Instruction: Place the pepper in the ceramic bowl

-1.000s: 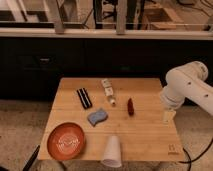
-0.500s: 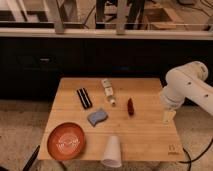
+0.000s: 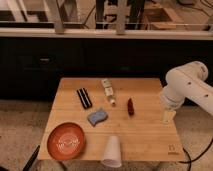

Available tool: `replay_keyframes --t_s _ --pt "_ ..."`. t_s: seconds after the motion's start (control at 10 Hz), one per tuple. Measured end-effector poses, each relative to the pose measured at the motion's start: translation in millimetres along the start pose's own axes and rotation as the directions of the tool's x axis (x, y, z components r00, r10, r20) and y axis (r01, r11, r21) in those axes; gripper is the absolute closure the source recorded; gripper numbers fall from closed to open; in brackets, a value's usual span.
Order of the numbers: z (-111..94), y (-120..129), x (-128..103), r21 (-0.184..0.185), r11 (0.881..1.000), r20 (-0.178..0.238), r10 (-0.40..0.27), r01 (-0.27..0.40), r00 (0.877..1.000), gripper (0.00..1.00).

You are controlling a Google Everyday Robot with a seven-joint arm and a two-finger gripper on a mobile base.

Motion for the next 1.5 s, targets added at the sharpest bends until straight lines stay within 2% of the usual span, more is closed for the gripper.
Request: replay_keyframes --t_s 0.5,0.8,1.0,1.3,1.5 --pt "2.4 -1.2 -1.1 0.0 1.0 -0.001 -0.004 0.004 1.0 0.2" --pt "23.5 -25.6 -40.8 0.003 0.998 0.0 -0.057 0.057 0.998 0.2" --pt "35.5 -37.7 -58.4 0.003 0.997 0.001 -0.082 0.082 0.997 0.2" --pt "57.4 -42.7 -57.8 -0.01 0.997 0.011 -0.081 0.081 0.997 0.2" --pt "76.1 -53.0 -67.7 -0.024 0.994 0.025 -0.102 0.103 0.994 0.2"
